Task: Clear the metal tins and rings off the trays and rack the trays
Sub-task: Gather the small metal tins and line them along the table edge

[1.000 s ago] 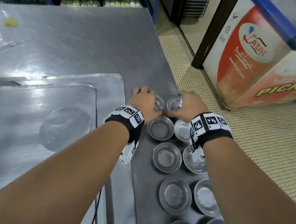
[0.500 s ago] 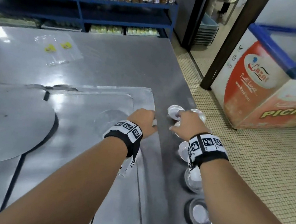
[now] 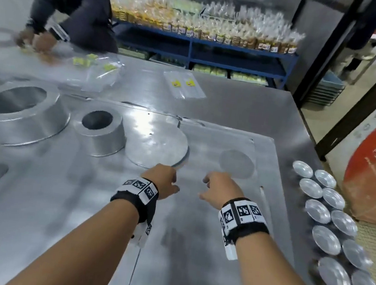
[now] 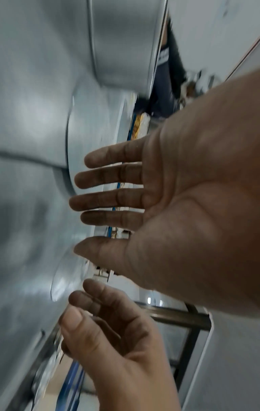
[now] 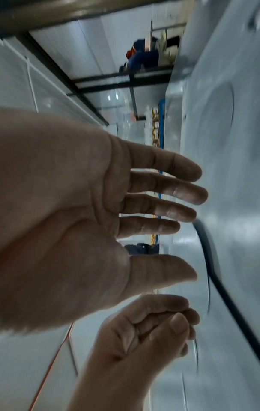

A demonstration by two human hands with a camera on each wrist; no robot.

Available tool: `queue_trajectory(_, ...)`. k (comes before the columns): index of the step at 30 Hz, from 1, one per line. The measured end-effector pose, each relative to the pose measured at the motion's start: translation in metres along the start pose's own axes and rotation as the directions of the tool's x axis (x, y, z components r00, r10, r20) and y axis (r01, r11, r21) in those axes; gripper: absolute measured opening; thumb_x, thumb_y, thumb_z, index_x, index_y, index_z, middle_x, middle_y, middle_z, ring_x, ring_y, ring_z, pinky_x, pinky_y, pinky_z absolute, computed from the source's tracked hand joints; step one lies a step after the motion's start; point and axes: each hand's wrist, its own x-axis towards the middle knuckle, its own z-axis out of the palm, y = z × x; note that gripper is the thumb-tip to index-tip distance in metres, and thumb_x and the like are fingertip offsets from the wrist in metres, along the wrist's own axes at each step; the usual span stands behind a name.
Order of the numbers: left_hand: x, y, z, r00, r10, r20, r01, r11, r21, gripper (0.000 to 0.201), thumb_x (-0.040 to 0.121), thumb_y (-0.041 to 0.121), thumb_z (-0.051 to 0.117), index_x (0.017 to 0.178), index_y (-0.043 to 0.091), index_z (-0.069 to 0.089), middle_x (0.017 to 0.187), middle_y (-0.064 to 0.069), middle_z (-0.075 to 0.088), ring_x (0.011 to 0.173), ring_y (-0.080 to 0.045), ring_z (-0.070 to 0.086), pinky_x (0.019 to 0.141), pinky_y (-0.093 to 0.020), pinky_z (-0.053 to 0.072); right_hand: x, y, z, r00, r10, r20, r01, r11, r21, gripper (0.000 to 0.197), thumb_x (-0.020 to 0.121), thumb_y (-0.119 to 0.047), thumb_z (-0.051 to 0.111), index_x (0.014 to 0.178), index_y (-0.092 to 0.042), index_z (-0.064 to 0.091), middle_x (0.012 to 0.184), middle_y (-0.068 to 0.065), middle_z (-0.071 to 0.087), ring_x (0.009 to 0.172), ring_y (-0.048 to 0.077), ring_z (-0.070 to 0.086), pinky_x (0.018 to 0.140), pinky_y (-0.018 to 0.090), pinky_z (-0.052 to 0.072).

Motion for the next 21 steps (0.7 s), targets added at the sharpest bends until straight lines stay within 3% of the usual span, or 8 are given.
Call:
queue_trajectory(5, -0.074, -0.110, -0.008, 0.977, -0.213, -0.028, 0.211, 0.976, -0.062, 0.036, 0.089, 0.041, 0.067, 0.116, 0.019, 0.068, 0.117, -0.003, 0.065, 0.111, -0.025, 0.061, 0.093, -0.038, 0.052, -0.016, -0.108, 0.048, 0.984, -0.166, 0.071, 0.169, 0.984, -0.047, 0.045, 0.080, -0.030, 0.072, 0.123, -0.022, 0.062, 0.123, 0.002, 0.064, 0.109, 0.024, 0.063, 0.092, 0.034, 0.052)
queue_trajectory(10, -0.142, -0.199, -0.005, 0.927, -0.367, -0.081, 0.361, 0.929, -0.078, 0.035, 0.090, 0.038, 0.064, 0.117, 0.017, 0.067, 0.121, -0.006, 0.065, 0.113, -0.026, 0.059, 0.093, -0.035, 0.051, -0.024, -0.206, 0.095, 0.935, -0.321, 0.153, 0.335, 0.940, -0.071, 0.049, 0.077, -0.033, 0.071, 0.123, -0.022, 0.061, 0.122, 0.003, 0.063, 0.112, 0.024, 0.060, 0.093, 0.036, 0.051)
queue_trajectory(13, -0.179, -0.247, 0.003, 0.872, -0.473, -0.129, 0.471, 0.881, -0.047, 0.040, 0.091, 0.039, 0.061, 0.124, 0.018, 0.061, 0.128, -0.007, 0.057, 0.122, -0.029, 0.050, 0.099, -0.039, 0.047, -0.027, -0.260, 0.120, 0.896, -0.398, 0.199, 0.420, 0.904, -0.080, 0.047, 0.077, -0.035, 0.073, 0.121, -0.021, 0.063, 0.120, 0.004, 0.064, 0.107, 0.025, 0.064, 0.091, 0.035, 0.053)
queue_trajectory(17, -0.216, -0.293, 0.012, 0.757, -0.627, -0.184, 0.630, 0.775, -0.047, 0.052, 0.087, 0.044, 0.064, 0.131, 0.018, 0.052, 0.133, -0.007, 0.051, 0.125, -0.031, 0.044, 0.099, -0.041, 0.043, -0.026, -0.320, 0.151, 0.836, -0.492, 0.242, 0.529, 0.840, -0.121, 0.048, 0.076, -0.038, 0.073, 0.120, -0.022, 0.064, 0.117, 0.004, 0.066, 0.106, 0.024, 0.064, 0.090, 0.034, 0.053)
queue_trajectory(21, -0.236, -0.317, 0.022, 0.679, -0.725, -0.116, 0.717, 0.689, -0.108, 0.064, 0.079, 0.049, 0.071, 0.131, 0.019, 0.050, 0.131, -0.006, 0.048, 0.125, -0.031, 0.041, 0.098, -0.043, 0.043, -0.017, -0.372, 0.174, 0.788, -0.553, 0.271, 0.602, 0.784, -0.151, 0.046, 0.078, -0.035, 0.070, 0.121, -0.021, 0.063, 0.118, 0.003, 0.065, 0.105, 0.024, 0.064, 0.089, 0.035, 0.053)
